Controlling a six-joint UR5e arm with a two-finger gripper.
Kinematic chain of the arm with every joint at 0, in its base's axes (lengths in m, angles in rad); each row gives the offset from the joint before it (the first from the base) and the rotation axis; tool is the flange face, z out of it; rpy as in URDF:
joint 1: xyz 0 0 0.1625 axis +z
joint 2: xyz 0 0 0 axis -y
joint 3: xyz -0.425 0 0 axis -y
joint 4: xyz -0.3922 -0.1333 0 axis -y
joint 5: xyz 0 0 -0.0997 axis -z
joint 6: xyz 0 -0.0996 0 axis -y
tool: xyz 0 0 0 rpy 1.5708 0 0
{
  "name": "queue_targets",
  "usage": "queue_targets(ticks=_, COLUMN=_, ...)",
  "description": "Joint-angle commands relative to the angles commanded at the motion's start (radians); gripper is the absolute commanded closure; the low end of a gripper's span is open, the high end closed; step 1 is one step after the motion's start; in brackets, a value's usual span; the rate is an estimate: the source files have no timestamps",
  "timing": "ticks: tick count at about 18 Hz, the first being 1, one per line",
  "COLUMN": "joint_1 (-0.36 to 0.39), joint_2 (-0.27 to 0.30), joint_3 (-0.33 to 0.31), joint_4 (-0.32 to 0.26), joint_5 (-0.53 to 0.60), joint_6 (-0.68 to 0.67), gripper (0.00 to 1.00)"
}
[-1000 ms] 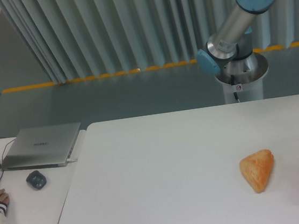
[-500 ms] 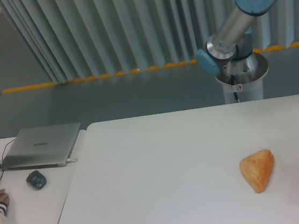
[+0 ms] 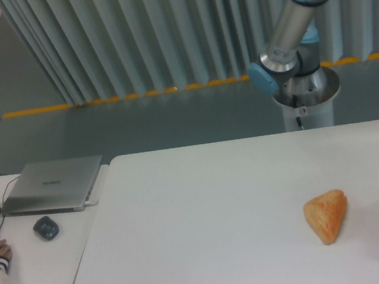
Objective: Place the yellow pepper on the table
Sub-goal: 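Carry the yellow bell pepper down beside the brown potato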
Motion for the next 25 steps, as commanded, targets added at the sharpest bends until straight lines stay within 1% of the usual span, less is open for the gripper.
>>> queue_targets(ticks=1, joint_1=-0.012, joint_2=0.020, joint_3=-0.012, joint_4=-0.006, joint_5=-0.011, joint_6=-0.011, gripper=0.68)
queue_targets(ticks=4, joint_1=-0.058, joint_2=0.049, joint_3=-0.060, joint_4=-0.008, joint_5=-0.015, joint_6=-0.083, gripper=0.67)
queue_targets(ticks=6, joint_1=-0.100, joint_2=0.086, joint_3=-0.119, joint_4=0.001, joint_5=-0.011, joint_6=-0.139, gripper=0.68)
queue_targets(ticks=7, joint_1=-0.120, joint_2=0.116, joint_3=-0.162, joint_4=0.012, joint_5=-0.008, joint_6=-0.167, gripper=0.68)
queue_targets(ticks=8, joint_1=-0.132, joint_2=0.136, joint_3=-0.187, joint_4=0.015, joint_5=-0.008, joint_6=-0.180, gripper=0.68)
queue_targets(ticks=10, joint_1=-0.167, joint_2=0.183, joint_3=-0.233, joint_4=0.008, joint_5=0.032, joint_6=-0.189, gripper=0.67)
queue_targets(ticks=11, joint_1=-0.192, joint_2=0.221, joint_3=-0.282, joint_4=0.002, joint_5=0.090, joint_6=-0.189, gripper=0.67)
queue_targets(ticks=12, joint_1=-0.204, joint_2=0.248, joint_3=-0.317, joint_4=0.001, joint_5=0.121, joint_6=-0.189, gripper=0.67)
queue_targets(ticks=14, joint_1=-0.235, joint_2=0.305, joint_3=-0.388, joint_4=0.001, joint_5=0.149, joint_6=-0.201, gripper=0.67)
queue_targets(ticks=15, joint_1=-0.247, joint_2=0.316, joint_3=-0.406, joint_4=0.001, joint_5=0.158, joint_6=-0.210, gripper=0.67)
queue_targets(ticks=16, joint_1=-0.259, joint_2=0.321, joint_3=-0.417, joint_4=0.001, joint_5=0.173, joint_6=-0.224, gripper=0.67)
queue_targets(ticks=20, joint_1=-0.307, joint_2=0.309, joint_3=-0.425, joint_4=0.001, joint_5=0.215, joint_6=-0.270, gripper=0.67)
queue_targets(ticks=23, joint_1=-0.334, joint_2=0.267, joint_3=-0.425, joint_4=0.006, joint_5=0.236, joint_6=-0.322, gripper=0.66)
queue_targets(ticks=25, joint_1=-0.342, joint_2=0.229, joint_3=-0.407, joint_4=0.012, joint_5=0.262, joint_6=-0.364, gripper=0.66)
